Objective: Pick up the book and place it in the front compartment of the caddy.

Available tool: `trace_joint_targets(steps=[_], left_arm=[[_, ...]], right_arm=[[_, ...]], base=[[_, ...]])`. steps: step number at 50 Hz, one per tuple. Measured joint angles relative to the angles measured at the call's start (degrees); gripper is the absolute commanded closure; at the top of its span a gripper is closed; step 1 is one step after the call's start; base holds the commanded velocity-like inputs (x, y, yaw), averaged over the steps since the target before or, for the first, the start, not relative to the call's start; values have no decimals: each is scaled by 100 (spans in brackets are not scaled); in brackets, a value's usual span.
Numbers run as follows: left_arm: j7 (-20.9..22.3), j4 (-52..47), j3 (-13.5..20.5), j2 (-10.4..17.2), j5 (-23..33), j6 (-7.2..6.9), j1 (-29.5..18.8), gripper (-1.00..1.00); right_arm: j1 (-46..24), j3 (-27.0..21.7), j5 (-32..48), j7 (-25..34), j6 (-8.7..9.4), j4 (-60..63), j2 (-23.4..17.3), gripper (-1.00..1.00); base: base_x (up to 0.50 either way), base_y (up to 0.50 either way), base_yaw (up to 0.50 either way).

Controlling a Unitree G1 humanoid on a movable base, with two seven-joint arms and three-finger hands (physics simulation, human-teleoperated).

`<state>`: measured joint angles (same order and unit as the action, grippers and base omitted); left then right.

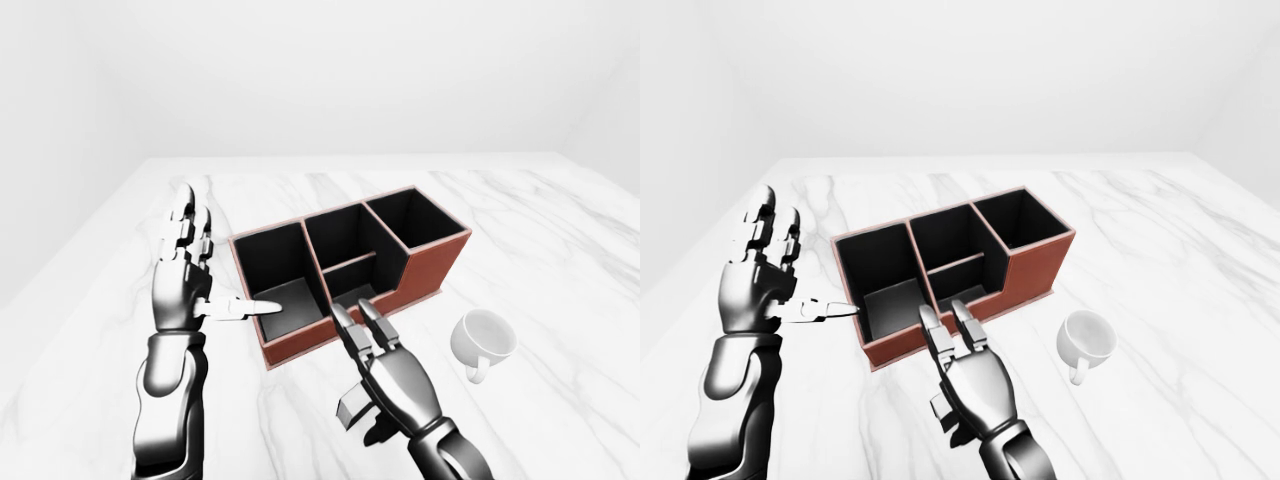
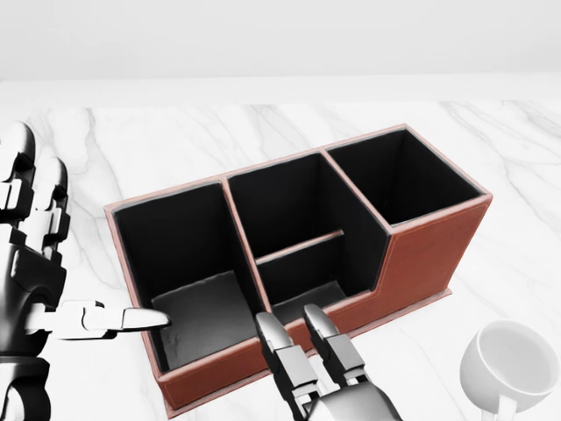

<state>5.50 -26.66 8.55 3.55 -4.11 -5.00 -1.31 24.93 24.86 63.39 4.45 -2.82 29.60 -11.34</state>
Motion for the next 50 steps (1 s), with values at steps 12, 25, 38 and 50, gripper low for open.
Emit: trace_joint_targets(steps=[12,25,38,50], left_arm=[[-4,40,-6,0,13,0,-2,-100],[-5,46,-21,-6,33,0,11,-100],[-4,106,-43,-12,58,0,7,-100],[-8,191,-44,-6,73,0,-7,-100]], right_arm=[[-18,-67,-21,-185,-106,-313,-24,-100],[-45,-220,-23,-205,-218,-491,28,-100],[-109,-355,-20,-159,-218,-595,92,-100],[-259,-496,-35,-186,-218,-870,186,-100]], base=[[0,0,0],[0,0,0],[0,0,0],[0,0,0]])
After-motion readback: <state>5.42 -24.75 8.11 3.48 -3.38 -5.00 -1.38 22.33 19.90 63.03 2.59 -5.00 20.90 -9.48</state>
